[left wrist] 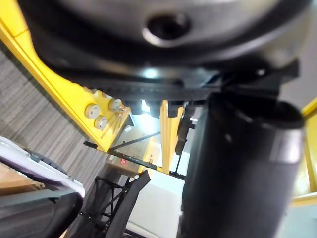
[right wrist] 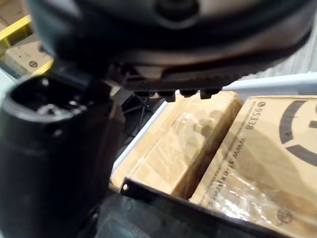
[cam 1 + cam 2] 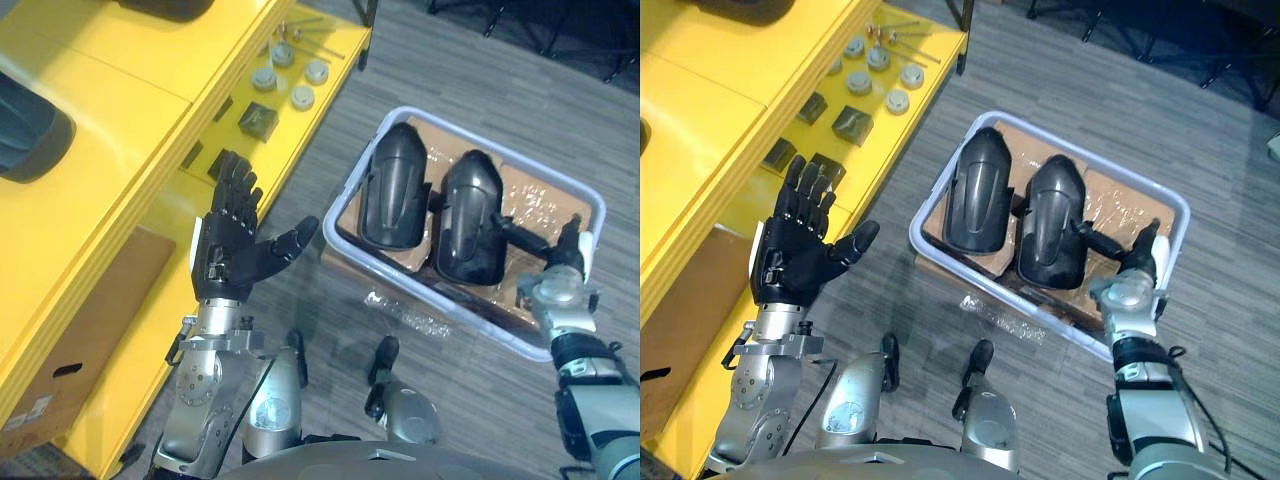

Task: Walk over and take three plastic housings, then place them on the shelf

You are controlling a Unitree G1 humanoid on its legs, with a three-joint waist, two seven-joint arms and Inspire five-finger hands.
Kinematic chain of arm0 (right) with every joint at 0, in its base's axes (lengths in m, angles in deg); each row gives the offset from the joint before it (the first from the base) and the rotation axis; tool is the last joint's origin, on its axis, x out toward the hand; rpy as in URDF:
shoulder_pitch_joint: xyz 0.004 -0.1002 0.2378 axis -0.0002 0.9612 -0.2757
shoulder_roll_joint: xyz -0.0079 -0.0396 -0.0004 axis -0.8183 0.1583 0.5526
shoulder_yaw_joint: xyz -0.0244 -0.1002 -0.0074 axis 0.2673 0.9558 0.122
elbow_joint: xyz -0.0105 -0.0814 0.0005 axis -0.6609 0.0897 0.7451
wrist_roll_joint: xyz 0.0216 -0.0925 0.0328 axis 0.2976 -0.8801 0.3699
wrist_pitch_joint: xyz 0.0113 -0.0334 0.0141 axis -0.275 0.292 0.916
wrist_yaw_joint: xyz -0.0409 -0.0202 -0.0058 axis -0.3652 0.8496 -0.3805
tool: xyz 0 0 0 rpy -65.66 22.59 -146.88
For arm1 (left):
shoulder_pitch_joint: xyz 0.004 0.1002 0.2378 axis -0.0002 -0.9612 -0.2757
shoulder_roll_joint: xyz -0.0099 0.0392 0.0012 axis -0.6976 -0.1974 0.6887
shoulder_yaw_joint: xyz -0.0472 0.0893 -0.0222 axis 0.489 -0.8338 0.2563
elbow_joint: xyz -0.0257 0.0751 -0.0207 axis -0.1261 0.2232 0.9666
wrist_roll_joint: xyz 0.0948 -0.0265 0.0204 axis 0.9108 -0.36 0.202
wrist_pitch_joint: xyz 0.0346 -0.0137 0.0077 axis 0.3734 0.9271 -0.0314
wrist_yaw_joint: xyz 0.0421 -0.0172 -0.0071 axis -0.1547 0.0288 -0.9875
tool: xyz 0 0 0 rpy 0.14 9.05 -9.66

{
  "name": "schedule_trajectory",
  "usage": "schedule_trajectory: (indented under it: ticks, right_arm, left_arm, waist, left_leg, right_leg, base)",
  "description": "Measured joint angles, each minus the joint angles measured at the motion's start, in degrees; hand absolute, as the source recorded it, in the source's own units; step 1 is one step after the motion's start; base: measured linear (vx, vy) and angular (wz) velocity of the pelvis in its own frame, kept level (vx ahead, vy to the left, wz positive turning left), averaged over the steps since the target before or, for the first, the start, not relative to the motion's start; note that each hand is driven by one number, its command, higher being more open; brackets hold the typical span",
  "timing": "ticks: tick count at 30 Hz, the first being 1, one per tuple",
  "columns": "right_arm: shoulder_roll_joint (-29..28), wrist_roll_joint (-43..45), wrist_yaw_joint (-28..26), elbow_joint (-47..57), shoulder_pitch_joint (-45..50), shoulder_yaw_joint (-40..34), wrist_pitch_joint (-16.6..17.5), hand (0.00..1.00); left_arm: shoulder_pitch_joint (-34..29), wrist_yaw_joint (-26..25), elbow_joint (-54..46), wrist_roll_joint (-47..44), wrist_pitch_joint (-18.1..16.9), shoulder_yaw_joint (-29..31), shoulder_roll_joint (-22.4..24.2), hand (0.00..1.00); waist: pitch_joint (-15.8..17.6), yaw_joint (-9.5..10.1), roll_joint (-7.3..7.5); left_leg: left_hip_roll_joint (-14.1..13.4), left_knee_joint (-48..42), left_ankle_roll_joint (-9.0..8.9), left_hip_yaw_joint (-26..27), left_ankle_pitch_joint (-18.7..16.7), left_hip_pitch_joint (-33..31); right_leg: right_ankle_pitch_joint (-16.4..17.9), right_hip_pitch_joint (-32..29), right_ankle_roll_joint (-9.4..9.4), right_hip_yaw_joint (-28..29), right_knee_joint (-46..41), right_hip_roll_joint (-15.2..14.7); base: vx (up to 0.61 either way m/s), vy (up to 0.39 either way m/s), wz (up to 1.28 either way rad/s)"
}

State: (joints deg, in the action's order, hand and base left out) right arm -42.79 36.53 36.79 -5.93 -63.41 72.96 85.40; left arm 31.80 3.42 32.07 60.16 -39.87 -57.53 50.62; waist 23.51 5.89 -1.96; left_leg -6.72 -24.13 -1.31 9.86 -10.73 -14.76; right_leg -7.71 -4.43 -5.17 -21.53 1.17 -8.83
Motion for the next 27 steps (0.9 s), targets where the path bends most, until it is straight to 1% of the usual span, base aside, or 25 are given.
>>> schedule_trajectory:
  ticks: [2, 5, 7, 8, 10, 12, 13, 17, 18, 21, 25, 27]
  right_arm:
    - [0.4, -0.2, -1.3, -1.2, -1.5, 0.0, -0.2, 1.00]
    - [0.6, -0.3, -3.3, -4.7, -4.7, 0.0, -0.8, 1.00]
    - [1.0, -2.0, -4.3, -6.2, -6.7, 0.6, -1.6, 1.00]
    - [2.8, -2.5, -5.3, -7.3, -7.9, 1.4, -2.3, 1.00]
    - [3.8, -2.5, -5.6, -7.8, -8.8, 1.9, -2.8, 1.00]
    - [5.4, -4.7, -5.6, -8.4, -10.1, 2.5, -3.5, 1.00]
    - [5.9, -6.6, -5.7, -8.9, -11.3, 2.9, -4.6, 0.00]
    - [6.8, -9.8, -5.8, -10.7, -13.6, 3.7, -6.0, 0.00]
    - [7.1, -11.0, -5.5, -10.7, -13.7, 4.1, -6.9, 0.00]
    - [8.2, -15.5, -3.3, -10.8, -14.5, 4.6, -9.3, 0.00]
    - [9.3, -19.0, -2.7, -10.7, -15.0, 5.2, -11.6, 0.00]
    - [9.2, -19.8, -2.7, -10.8, -14.9, 5.3, -12.1, 0.00]
  left_arm:
    - [0.0, -0.5, 0.0, 0.0, 0.0, 0.2, 0.0, 1.00]
    - [0.2, -1.4, 0.1, 0.0, 0.0, 0.5, -0.2, 1.00]
    - [0.2, -1.6, 0.1, -0.1, -0.1, 1.0, -0.2, 1.00]
    - [0.5, -1.9, 0.5, 0.0, -0.1, 0.9, -0.1, 1.00]
    - [0.5, -2.4, 0.5, 0.0, -0.2, 1.0, -0.1, 1.00]
    - [0.6, -3.0, 0.5, -0.2, -0.6, 1.1, -0.1, 1.00]
    - [0.6, -3.3, 0.5, -0.5, -0.6, 1.4, 0.0, 1.00]
    - [0.8, -3.5, 0.5, -2.2, -0.6, 1.4, 0.3, 1.00]
    - [0.9, -3.5, 0.5, -2.3, -0.6, 1.4, 0.4, 1.00]
    - [0.9, -3.6, 0.5, -2.3, -0.6, 1.5, 1.0, 1.00]
    - [0.9, -3.5, 0.5, -2.3, -0.6, 1.5, 1.1, 1.00]
    - [0.8, -3.5, 0.5, -2.4, -0.7, 1.5, 1.1, 1.00]
  waist:
    - [0.2, 0.05, -0.05]
    - [1.3, 0.45, -0.19]
    - [1.4, 0.50, -0.52]
    - [2.1, 1.05, -1.28]
    - [2.4, 1.38, -1.67]
    - [2.4, 1.72, -1.85]
    - [2.4, 1.71, -1.86]
    - [2.9, 1.83, -2.69]
    - [3.0, 1.77, -2.92]
    - [3.1, 1.85, -3.00]
    - [3.1, 1.92, -3.05]
    - [3.1, 1.95, -3.15]
  left_leg:
    - [0.1, -0.7, 0.11, -0.1, 0.0, -0.9]
    - [0.1, -1.1, 0.19, -0.5, 0.0, -1.4]
    - [0.1, -1.6, 0.27, -0.7, 0.0, -2.7]
    - [0.2, -1.6, 0.50, -0.8, 0.2, -3.1]
    - [0.2, -1.6, 0.55, -0.7, 0.2, -3.3]
    - [0.2, -1.6, 0.74, -0.9, 0.5, -4.2]
    - [0.2, -1.5, 0.82, -1.0, 0.7, -4.6]
    - [0.7, -0.8, 1.05, -1.3, 1.4, -4.7]
    - [1.1, -0.3, 1.15, -1.6, 1.9, -4.7]
    - [1.4, 0.7, 1.17, -1.6, 2.5, -4.6]
    - [1.5, 1.9, 0.99, -1.6, 3.6, -4.6]
    - [1.6, 3.0, 0.84, -1.6, 4.4, -4.6]
  right_leg:
    - [-0.1, -0.6, 0.05, -0.1, -0.2, -0.1]
    - [-0.1, -0.8, 0.10, -0.3, -0.3, -0.2]
    - [-0.3, -1.8, 0.20, -0.5, -0.3, -0.1]
    - [-0.4, -2.1, 0.15, -0.5, -0.3, -0.2]
    - [-0.5, -2.3, 0.15, -0.5, -0.3, -0.2]
    - [-0.5, -3.1, 0.22, -0.8, -0.4, -0.2]
    - [-0.5, -3.4, 0.23, -0.9, -0.4, -0.2]
    - [-0.5, -3.5, 0.23, -1.4, -0.4, -0.5]
    - [-0.5, -3.5, 0.24, -1.9, -0.4, -0.8]
    - [-0.4, -4.3, 0.47, -1.8, -1.3, -1.2]
    - [-0.2, -5.0, 0.76, -2.0, -1.7, -1.4]
    - [-0.1, -5.5, 0.92, -2.1, -2.1, -1.6]
  base:
    - [-0.07, 0.035, 0.05]
    - [-0.09, 0.017, 0.05]
    - [-0.07, 0.012, 0.04]
    - [-0.06, 0.015, 0.01]
    - [-0.05, 0.013, 0.00]
    - [-0.03, 0.006, 0.04]
    - [-0.02, -0.002, 0.07]
    - [-0.02, 0.006, 0.09]
    - [-0.03, 0.007, 0.15]
    - [-0.05, 0.015, 0.04]
    - [-0.06, 0.003, 0.01]
    - [-0.07, -0.017, 0.02]
